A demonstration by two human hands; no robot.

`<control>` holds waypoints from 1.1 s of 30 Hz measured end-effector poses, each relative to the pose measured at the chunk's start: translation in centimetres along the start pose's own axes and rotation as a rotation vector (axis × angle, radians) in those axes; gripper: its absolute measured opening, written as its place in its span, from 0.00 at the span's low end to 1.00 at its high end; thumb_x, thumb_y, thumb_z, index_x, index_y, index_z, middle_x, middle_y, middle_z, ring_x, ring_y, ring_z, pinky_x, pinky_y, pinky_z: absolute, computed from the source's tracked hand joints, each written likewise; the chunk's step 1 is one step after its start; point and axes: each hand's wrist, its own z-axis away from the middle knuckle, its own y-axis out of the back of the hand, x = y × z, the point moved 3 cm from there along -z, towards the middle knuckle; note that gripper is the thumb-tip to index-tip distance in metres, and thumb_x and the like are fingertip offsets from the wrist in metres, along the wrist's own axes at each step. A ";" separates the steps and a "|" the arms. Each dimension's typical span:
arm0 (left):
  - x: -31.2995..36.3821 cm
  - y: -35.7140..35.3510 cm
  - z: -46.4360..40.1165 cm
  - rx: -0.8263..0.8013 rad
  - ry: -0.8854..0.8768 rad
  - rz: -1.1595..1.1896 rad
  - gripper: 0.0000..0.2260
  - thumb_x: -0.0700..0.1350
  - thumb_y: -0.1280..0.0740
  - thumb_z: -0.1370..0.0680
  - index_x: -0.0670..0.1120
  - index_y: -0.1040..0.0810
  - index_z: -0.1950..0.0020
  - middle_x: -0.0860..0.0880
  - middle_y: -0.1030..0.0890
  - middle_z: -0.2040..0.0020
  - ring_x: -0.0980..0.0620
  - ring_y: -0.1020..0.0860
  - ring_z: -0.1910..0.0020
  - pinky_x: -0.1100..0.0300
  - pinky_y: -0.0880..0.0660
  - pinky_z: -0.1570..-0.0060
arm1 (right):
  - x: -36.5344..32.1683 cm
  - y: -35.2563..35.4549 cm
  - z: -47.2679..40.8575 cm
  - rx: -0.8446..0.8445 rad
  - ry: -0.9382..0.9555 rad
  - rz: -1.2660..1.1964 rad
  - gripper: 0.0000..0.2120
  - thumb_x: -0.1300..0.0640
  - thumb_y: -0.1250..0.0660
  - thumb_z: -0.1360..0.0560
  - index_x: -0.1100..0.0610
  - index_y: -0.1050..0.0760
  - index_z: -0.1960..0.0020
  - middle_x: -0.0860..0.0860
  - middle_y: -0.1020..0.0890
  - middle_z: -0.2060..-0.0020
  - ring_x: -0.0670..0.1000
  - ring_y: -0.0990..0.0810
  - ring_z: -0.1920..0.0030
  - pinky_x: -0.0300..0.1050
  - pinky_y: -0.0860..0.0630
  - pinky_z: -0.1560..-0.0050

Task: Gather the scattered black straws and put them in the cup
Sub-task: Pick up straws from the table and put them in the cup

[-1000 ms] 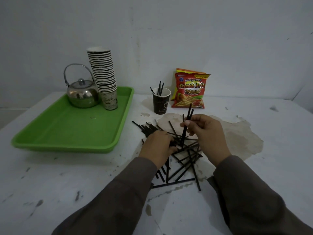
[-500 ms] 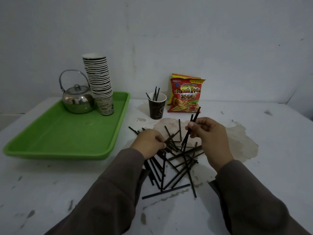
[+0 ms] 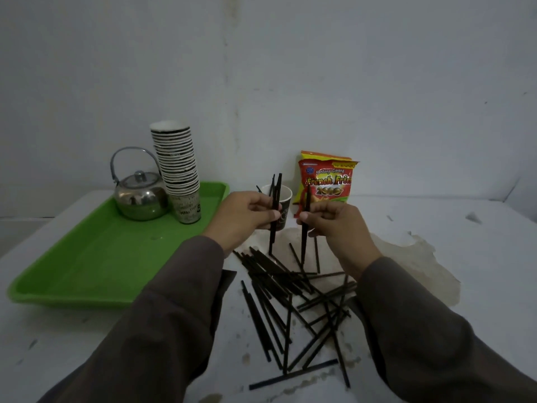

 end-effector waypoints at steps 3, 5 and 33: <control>1.1 0.3 -2.0 0.068 -0.050 0.024 0.06 0.36 0.30 0.29 0.43 0.20 0.54 0.47 0.18 0.59 0.53 0.19 0.59 0.69 0.21 0.61 | -1.1 -0.1 -2.3 -0.026 0.003 0.044 0.05 0.62 0.31 0.29 0.64 0.24 0.57 0.61 0.17 0.59 0.56 0.18 0.59 0.46 0.21 0.58; 1.9 0.6 -3.5 0.119 -0.094 -0.008 0.06 0.38 0.29 0.29 0.42 0.19 0.53 0.45 0.17 0.57 0.50 0.18 0.57 0.63 0.20 0.55 | -2.0 -0.1 -4.1 -0.020 0.016 0.045 0.05 0.62 0.31 0.29 0.64 0.24 0.57 0.58 0.18 0.63 0.57 0.19 0.60 0.49 0.20 0.56; -2.6 0.3 -11.2 0.125 -0.021 -0.760 0.09 0.50 0.32 0.28 0.47 0.18 0.54 0.45 0.16 0.54 0.44 0.21 0.50 0.47 0.28 0.43 | 2.7 -4.1 -11.9 0.068 0.194 0.424 0.26 0.65 0.34 0.27 0.47 0.33 0.33 0.49 0.23 0.56 0.44 0.25 0.57 0.31 0.28 0.55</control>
